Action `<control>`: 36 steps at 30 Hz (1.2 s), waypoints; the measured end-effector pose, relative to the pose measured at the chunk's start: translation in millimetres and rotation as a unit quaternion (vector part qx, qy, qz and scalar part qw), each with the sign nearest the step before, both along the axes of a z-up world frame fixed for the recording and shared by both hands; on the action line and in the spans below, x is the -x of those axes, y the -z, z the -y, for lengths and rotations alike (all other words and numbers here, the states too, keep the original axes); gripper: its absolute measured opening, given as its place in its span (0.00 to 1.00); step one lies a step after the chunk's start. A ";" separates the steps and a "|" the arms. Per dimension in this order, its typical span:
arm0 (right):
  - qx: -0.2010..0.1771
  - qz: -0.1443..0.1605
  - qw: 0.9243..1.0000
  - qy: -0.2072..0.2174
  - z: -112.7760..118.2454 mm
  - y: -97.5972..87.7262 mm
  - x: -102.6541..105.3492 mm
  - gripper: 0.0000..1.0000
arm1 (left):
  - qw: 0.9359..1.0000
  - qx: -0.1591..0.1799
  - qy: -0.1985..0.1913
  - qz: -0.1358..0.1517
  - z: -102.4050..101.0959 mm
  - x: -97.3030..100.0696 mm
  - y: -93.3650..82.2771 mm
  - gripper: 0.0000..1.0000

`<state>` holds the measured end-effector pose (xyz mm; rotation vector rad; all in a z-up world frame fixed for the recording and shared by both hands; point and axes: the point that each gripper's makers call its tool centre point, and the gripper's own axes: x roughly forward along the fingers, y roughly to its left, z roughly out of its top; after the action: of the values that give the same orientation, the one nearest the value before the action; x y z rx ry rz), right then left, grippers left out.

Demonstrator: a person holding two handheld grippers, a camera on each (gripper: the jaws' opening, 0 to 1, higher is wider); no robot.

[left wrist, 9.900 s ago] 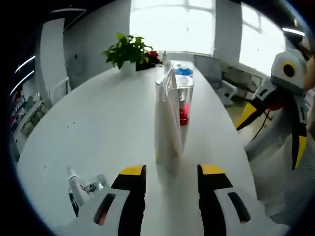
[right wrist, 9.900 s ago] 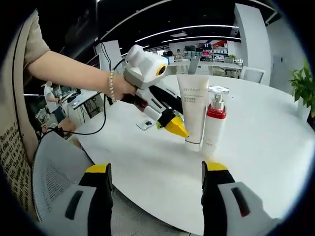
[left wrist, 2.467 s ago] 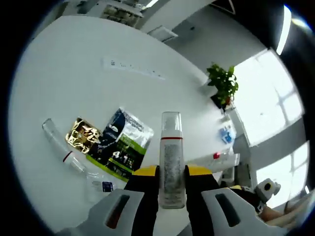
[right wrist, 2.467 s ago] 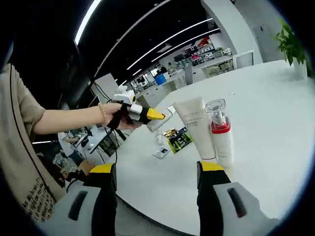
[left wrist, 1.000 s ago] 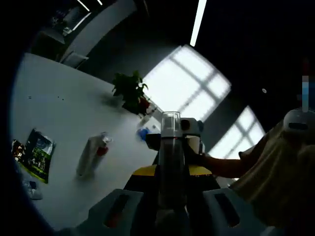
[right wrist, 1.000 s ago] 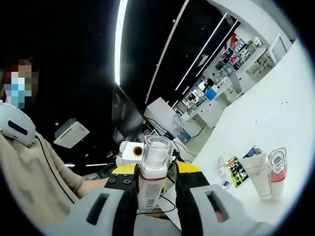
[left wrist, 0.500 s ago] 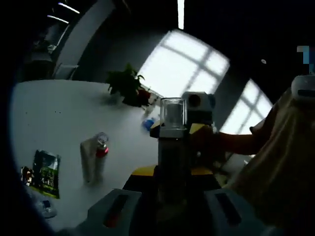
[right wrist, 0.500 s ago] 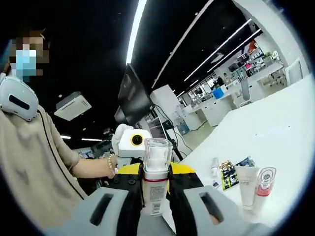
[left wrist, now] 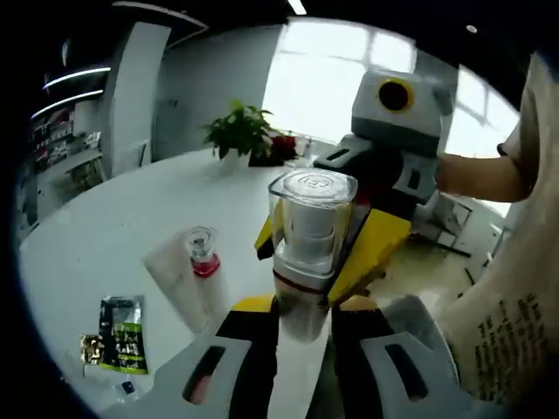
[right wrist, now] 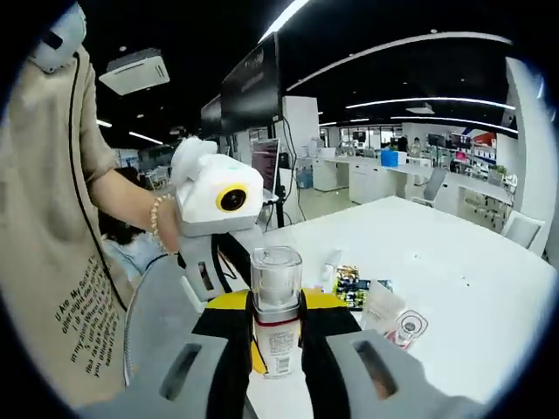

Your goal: Arrange the skincare products in the storage area until every visible bottle or jar stands upright without overlapping.

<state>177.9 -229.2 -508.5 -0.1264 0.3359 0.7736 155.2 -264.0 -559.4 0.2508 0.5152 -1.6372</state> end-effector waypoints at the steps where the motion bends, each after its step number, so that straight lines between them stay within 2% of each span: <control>1: 0.005 0.000 1.000 0.002 2.6 4.4 0.1 0.20 | 1.000 -0.003 -0.005 0.003 1.2 -0.8 3.1 0.20; 9: 0.018 -0.014 1.000 0.016 17.8 37.2 -0.2 0.20 | 0.999 -0.031 -0.034 0.026 11.2 -5.8 37.2 0.20; 16: 0.048 -0.021 0.999 0.003 29.7 70.2 -2.3 0.20 | 0.996 -0.053 -0.066 0.042 23.3 -11.2 72.9 0.20; 22: 0.053 -0.039 0.998 -0.020 41.0 100.5 -3.1 0.20 | 0.994 -0.066 -0.078 0.026 32.4 -11.8 100.2 0.20; 26: 0.046 -0.052 0.997 -0.034 46.3 116.7 -3.3 0.20 | 0.993 -0.081 -0.079 0.033 35.2 -12.4 116.7 0.20; 31: 0.058 -0.044 0.995 -0.061 47.4 129.2 -4.5 0.19 | 0.991 -0.086 -0.095 0.046 38.3 -16.8 129.7 0.20; 36: 0.073 -0.049 0.993 -0.076 48.2 138.2 -6.2 0.19 | 0.989 -0.088 -0.106 0.054 40.0 -19.5 137.3 0.20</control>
<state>184.1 -277.4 -646.7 -0.2543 0.4802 0.9078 174.7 -304.0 -696.7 0.3994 0.5834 -1.3647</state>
